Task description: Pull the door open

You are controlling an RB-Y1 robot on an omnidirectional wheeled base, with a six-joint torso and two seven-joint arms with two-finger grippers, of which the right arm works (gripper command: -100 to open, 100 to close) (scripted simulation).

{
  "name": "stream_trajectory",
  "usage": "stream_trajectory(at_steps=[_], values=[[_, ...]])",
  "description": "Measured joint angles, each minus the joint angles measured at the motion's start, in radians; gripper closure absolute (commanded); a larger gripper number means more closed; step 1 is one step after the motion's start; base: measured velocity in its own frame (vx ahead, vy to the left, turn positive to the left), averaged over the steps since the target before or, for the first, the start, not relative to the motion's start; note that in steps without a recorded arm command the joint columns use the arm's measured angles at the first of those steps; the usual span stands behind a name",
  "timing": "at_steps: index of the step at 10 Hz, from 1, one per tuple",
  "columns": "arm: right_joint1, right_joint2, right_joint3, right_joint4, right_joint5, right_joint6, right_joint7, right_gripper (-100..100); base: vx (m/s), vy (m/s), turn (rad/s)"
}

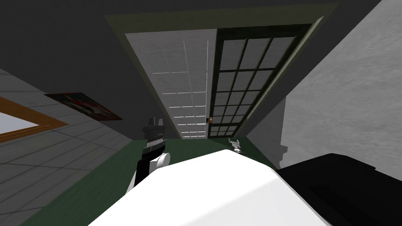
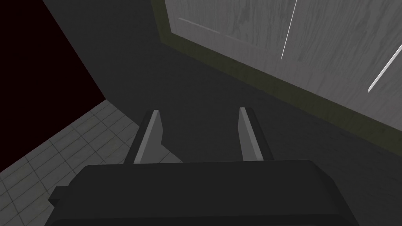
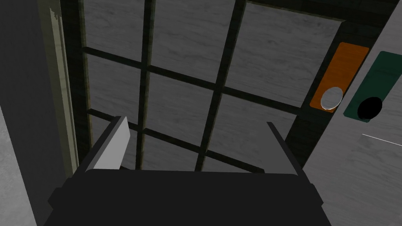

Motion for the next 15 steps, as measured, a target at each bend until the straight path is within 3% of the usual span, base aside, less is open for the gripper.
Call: stream_trajectory(at_steps=[2, 3, 4, 5, 8, 9, 10, 11, 12, 14, 15], values=[[-0.046, 0.01, -0.006, 0.03, -0.008, -0.008, 0.021, -100, 0.165, -0.039, 0.107], [-0.043, 0.027, 0.001, 0.0, -0.005, 0.001, 0.018, -100, 0.145, -0.053, 0.17], [-0.062, 0.032, 0.003, 0.002, -0.006, 0.005, 0.017, -100, 0.172, -0.063, 0.184], [-0.065, 0.055, 0.012, -0.028, -0.002, 0.012, 0.013, -100, 0.136, -0.058, 0.081], [-0.127, 0.065, 0.014, 0.023, -0.009, -0.015, 0.043, -100, 0.156, -0.035, 0.1], [-0.129, 0.073, 0.021, 0.002, -0.005, -0.006, 0.036, -100, 0.169, -0.032, 0.181], [-0.157, 0.072, 0.025, 0.014, -0.006, -0.003, 0.037, -100, 0.191, -0.05, 0.127], [-0.153, 0.099, 0.041, -0.039, 0.003, 0.016, 0.026, -100, 0.105, -0.034, -0.009], [-0.162, 0.098, 0.041, -0.026, 0.002, 0.013, 0.027, -100, 0.165, -0.036, 0.097], [-0.204, 0.093, 0.044, 0.031, -0.004, -0.029, 0.046, -100, 0.151, -0.03, 0.091], [-0.213, 0.097, 0.047, 0.028, -0.003, -0.029, 0.048, -100, 0.04, -0.008, -0.008]])
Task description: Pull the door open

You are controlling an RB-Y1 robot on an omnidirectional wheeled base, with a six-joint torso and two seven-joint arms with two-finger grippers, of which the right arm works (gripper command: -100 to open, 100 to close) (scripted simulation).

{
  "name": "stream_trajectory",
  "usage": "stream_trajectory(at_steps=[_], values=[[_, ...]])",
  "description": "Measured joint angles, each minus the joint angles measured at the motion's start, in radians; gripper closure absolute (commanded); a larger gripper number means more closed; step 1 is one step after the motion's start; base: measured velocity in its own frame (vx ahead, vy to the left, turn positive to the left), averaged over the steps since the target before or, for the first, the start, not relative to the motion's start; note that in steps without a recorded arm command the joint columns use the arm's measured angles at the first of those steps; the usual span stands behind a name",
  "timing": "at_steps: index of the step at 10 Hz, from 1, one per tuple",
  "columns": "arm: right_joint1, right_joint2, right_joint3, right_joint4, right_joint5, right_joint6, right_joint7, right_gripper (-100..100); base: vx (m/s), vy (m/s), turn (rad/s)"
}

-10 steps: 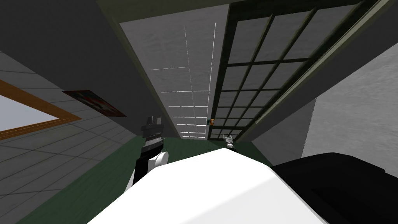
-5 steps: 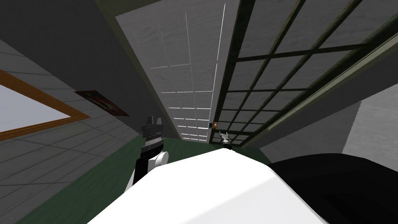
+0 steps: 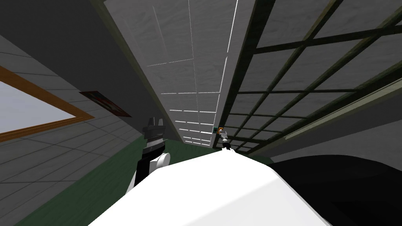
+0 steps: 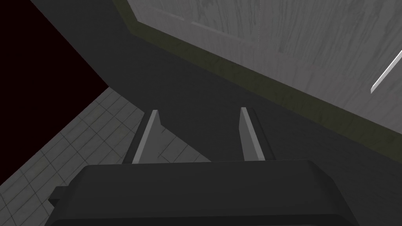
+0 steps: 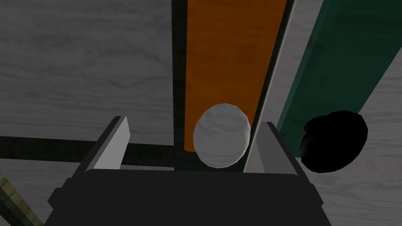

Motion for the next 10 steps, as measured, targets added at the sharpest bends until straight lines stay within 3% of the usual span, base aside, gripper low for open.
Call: stream_trajectory(at_steps=[1, 2, 7, 9, 10], values=[[0.002, 0.009, 0.004, -0.018, 0.003, 0.01, -0.002, -100, 0.013, -0.002, -0.003], [0.002, 0.01, 0.004, -0.02, 0.003, 0.013, -0.003, 100, 0.004, 0.003, 0.021], [0.0, 0.014, 0.008, -0.015, 0.005, 0.011, -0.002, 100, -0.001, 0.005, 0.005], [-0.003, 0.003, 0.008, -0.001, -0.001, 0.003, -0.007, 100, -0.13, 0.033, -0.019], [0.008, 0.009, 0.011, -0.018, -0.003, 0.009, -0.017, 100, -0.142, 0.061, -0.058]])
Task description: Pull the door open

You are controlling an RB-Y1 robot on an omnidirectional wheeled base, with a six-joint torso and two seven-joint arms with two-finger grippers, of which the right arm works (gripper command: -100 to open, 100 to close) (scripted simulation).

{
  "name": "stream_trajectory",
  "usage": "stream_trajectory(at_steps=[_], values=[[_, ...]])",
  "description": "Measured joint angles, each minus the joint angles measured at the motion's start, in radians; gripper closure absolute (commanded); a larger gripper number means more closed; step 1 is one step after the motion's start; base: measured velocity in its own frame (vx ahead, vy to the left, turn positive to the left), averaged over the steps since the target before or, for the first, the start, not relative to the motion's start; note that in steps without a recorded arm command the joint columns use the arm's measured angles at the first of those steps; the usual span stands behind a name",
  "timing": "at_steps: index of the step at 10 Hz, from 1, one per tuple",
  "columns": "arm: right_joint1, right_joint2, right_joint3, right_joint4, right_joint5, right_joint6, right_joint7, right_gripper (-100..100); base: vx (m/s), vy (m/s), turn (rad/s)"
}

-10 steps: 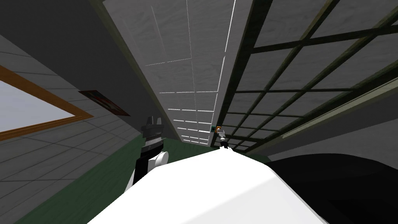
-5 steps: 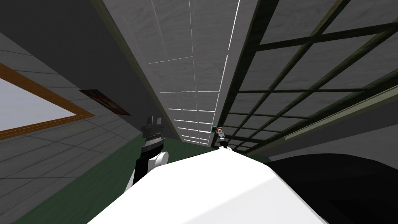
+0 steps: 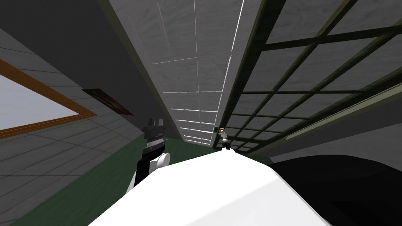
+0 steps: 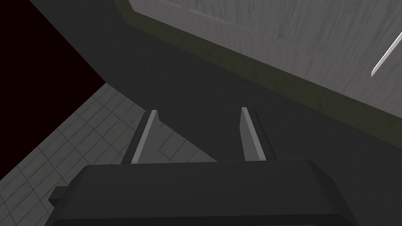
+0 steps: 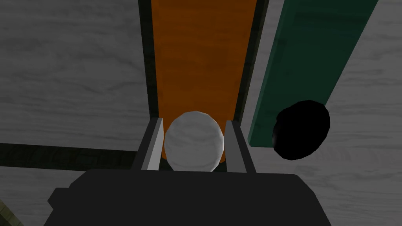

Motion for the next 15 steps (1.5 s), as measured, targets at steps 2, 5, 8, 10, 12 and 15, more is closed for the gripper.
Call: stream_trajectory(at_steps=[2, 5, 8, 10, 12, 15], values=[[0.014, -0.004, -0.003, 0.01, -0.006, 0.002, -0.009, 100, -0.125, 0.045, -0.025], [0.045, -0.006, -0.006, 0.005, -0.014, 0.005, -0.027, 100, -0.106, 0.013, -0.044], [0.046, -0.035, -0.012, 0.05, -0.036, -0.016, -0.049, 100, -0.09, 0.025, -0.025], [0.066, -0.022, -0.006, 0.013, -0.035, 0.005, -0.065, 100, -0.038, 0.004, 0.008], [0.082, -0.031, -0.004, 0.022, -0.047, -0.011, -0.087, 100, -0.083, 0.029, -0.011], [0.124, -0.026, 0.011, -0.032, -0.051, 0.018, -0.14, 100, -0.086, 0.022, -0.027]])
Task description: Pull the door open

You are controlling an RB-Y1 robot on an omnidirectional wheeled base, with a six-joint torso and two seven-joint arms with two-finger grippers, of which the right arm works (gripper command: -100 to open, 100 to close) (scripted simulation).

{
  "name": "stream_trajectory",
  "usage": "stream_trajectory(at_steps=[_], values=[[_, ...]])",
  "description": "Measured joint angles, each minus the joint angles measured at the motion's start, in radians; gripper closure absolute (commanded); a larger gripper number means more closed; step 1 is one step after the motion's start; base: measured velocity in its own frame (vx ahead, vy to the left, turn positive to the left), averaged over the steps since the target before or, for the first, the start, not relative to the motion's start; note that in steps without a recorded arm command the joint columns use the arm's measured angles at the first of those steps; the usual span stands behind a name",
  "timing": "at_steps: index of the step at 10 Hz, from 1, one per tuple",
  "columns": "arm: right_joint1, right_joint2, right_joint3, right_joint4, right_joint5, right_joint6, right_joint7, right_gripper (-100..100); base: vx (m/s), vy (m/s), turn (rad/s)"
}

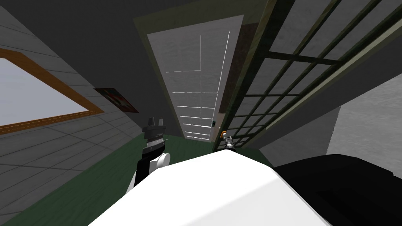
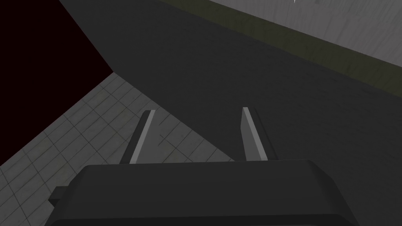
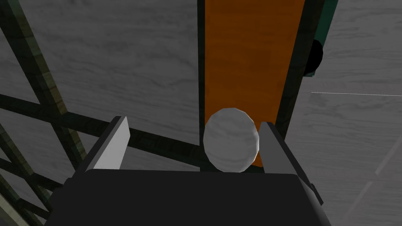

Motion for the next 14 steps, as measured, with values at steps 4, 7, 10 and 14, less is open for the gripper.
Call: stream_trajectory(at_steps=[4, 7, 10, 14], values=[[0.009, -0.002, 0.0, 0.007, -0.013, 0.0, -0.014, 100, -0.039, 0.006, 0.004], [0.003, -0.029, 0.003, 0.038, -0.033, -0.008, -0.051, 100, -0.048, 0.019, -0.015], [-0.012, -0.076, -0.005, 0.142, -0.061, -0.062, -0.071, 100, -0.07, 0.01, -0.009], [0.004, -0.068, -0.004, 0.147, -0.064, -0.06, -0.083, 100, -0.006, -0.001, -0.005]])
